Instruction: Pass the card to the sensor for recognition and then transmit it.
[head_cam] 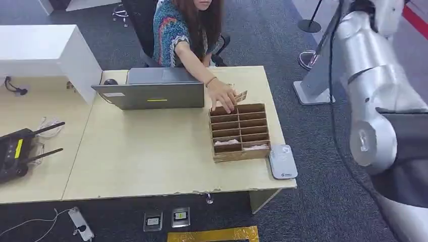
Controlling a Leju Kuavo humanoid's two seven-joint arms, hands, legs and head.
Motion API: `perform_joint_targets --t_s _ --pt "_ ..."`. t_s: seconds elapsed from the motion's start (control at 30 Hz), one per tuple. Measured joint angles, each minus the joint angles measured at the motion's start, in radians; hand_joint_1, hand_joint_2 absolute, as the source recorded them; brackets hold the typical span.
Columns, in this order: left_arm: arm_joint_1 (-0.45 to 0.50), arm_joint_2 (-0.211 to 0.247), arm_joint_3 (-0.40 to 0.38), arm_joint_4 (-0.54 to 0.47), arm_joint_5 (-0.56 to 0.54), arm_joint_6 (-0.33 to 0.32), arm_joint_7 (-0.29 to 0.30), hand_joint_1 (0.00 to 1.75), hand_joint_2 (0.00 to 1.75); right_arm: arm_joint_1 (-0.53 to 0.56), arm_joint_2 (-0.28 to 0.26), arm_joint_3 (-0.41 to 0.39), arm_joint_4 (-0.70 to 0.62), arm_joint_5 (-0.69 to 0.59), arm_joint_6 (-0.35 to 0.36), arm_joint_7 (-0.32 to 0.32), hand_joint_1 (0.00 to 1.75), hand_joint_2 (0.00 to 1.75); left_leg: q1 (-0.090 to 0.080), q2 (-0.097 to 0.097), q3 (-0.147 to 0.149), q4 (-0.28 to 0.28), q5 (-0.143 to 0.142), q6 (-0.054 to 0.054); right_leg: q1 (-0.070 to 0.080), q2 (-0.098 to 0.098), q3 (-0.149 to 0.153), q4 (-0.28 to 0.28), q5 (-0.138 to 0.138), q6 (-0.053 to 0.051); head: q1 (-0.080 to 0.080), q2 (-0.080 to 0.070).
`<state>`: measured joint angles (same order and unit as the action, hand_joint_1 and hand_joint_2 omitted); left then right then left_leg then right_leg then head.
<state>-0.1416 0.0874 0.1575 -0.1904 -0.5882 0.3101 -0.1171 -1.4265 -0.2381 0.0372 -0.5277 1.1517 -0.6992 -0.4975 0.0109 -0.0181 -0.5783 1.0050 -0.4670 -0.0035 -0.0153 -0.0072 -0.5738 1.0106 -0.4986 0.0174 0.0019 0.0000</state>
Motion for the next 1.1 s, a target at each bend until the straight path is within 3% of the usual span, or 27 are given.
perform_joint_targets --t_s 0.17,0.27,0.33,0.5,0.6,0.73,0.8,0.97,1.1 --pt "0.006 0.003 0.003 0.001 0.021 0.012 -0.009 0.00 0.00 0.016 -0.121 -0.275 -0.069 0.019 0.000 -0.101 0.00 1.75 -0.001 0.003 0.002 0.001 -0.001 0.001 -0.001 0.003 -0.001 -0.001 0.000 0.001 -0.002 0.000" --pt "0.019 0.003 0.008 0.001 0.037 0.024 -0.016 0.00 0.00 0.098 -0.229 -0.483 -0.096 0.014 0.000 -0.133 0.00 1.75 0.001 -0.002 0.002 0.001 -0.002 0.002 0.001 -0.002 0.004 -0.003 -0.001 0.002 -0.001 0.000" --pt "0.027 0.003 0.016 0.002 0.041 0.026 -0.016 0.00 0.00 0.155 -0.274 -0.570 -0.100 0.004 0.000 -0.138 0.00 1.75 0.000 0.000 0.001 0.001 -0.003 0.005 0.000 -0.001 0.004 -0.003 0.000 0.002 0.000 0.000" --pt "0.025 0.008 0.022 0.004 0.042 0.029 -0.018 0.00 0.00 0.223 -0.335 -0.707 -0.106 0.005 0.000 -0.145 0.00 1.75 -0.001 0.011 0.003 0.000 -0.005 0.004 -0.001 0.009 0.000 -0.001 0.000 0.003 -0.002 0.000" --pt "0.023 0.007 0.028 0.004 0.049 0.033 -0.018 0.00 0.00 0.257 -0.358 -0.790 -0.114 0.061 0.001 -0.103 0.00 1.75 0.001 0.010 0.004 0.000 -0.004 0.004 0.001 0.009 0.000 -0.001 0.000 0.002 -0.002 0.000" --pt "0.024 0.006 0.039 0.005 0.059 0.036 -0.014 0.00 0.00 0.419 -0.394 -0.934 -0.117 0.073 0.001 -0.092 0.00 1.75 0.003 0.006 0.003 0.000 -0.005 0.003 0.004 0.005 0.002 -0.002 -0.001 0.001 -0.002 0.000" --pt "0.023 0.006 0.048 0.005 0.061 0.040 -0.008 0.00 0.00 0.529 -0.401 -1.007 -0.113 0.013 0.001 -0.061 0.00 1.75 0.004 0.003 0.002 0.000 -0.005 0.003 0.004 0.002 0.004 -0.002 -0.002 0.002 -0.003 0.000" --pt "0.021 0.005 0.069 0.007 0.066 0.044 0.013 0.00 0.00 0.735 -0.389 -1.141 -0.065 0.089 0.002 0.059 0.00 1.75 0.003 0.005 0.002 0.000 -0.007 0.001 0.004 0.004 0.003 -0.002 -0.003 0.002 0.004 0.000" --pt "0.020 0.005 0.079 0.007 0.064 0.026 0.017 0.00 0.00 0.902 -0.365 -1.221 0.057 0.116 0.039 0.270 0.00 1.75 0.005 0.003 0.002 0.000 -0.007 0.001 0.005 0.002 0.003 -0.002 -0.005 0.000 0.003 0.000"
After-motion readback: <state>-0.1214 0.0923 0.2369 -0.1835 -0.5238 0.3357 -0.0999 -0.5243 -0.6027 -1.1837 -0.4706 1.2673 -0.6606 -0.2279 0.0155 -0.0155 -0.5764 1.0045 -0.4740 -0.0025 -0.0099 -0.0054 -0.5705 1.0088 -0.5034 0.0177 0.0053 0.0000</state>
